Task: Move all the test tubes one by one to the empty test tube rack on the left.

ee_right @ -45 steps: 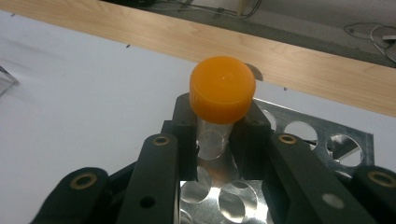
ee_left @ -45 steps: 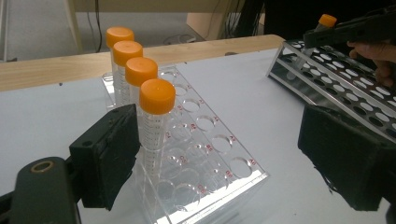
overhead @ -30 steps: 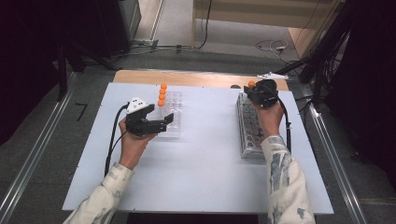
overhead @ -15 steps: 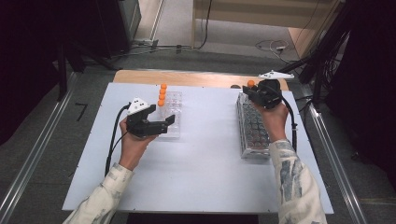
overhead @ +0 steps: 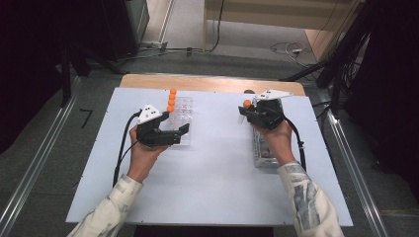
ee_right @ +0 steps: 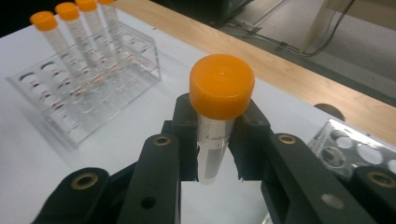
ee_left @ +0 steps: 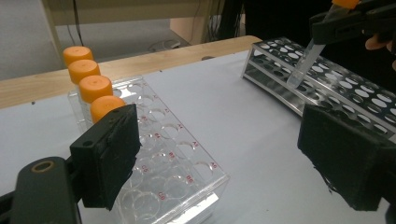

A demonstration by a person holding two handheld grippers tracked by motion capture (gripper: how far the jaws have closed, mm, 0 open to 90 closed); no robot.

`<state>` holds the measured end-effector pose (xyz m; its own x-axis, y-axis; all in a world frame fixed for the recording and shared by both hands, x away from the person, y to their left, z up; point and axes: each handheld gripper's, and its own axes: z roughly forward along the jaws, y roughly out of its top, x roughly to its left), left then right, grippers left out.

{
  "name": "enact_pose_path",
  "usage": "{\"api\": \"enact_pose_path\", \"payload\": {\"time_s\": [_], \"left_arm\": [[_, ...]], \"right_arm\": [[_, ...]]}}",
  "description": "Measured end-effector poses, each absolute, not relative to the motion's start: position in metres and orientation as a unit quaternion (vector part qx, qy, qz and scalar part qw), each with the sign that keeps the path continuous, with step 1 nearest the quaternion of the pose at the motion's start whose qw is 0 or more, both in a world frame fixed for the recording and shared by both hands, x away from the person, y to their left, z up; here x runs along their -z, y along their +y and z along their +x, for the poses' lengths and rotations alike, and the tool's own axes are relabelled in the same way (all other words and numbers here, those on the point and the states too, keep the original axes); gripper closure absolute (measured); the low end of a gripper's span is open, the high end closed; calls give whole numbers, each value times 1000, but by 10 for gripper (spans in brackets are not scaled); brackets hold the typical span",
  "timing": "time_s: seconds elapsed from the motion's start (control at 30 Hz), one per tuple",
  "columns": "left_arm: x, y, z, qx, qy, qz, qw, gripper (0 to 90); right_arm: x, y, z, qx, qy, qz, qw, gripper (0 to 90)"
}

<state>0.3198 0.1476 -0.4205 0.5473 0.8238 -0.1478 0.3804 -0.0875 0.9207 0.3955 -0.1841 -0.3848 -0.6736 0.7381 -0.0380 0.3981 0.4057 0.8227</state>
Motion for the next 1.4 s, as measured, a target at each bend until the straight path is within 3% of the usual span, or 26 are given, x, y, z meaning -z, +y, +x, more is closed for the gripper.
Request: {"api": "enact_pose_path", "payload": {"time_s": [0.73, 1.13, 1.4], "left_arm": [[416, 128, 311, -178, 387, 723, 544, 159], [418, 111, 309, -155, 357, 736, 554, 262], [424, 103, 310, -152, 343, 749, 546, 397]], "right_arm": [[409, -138, 361, -420, 852, 276, 148, 714], [426, -107, 350, -413, 869, 246, 116, 714], [428, -92, 342, -417, 874, 227, 101, 714]]}}
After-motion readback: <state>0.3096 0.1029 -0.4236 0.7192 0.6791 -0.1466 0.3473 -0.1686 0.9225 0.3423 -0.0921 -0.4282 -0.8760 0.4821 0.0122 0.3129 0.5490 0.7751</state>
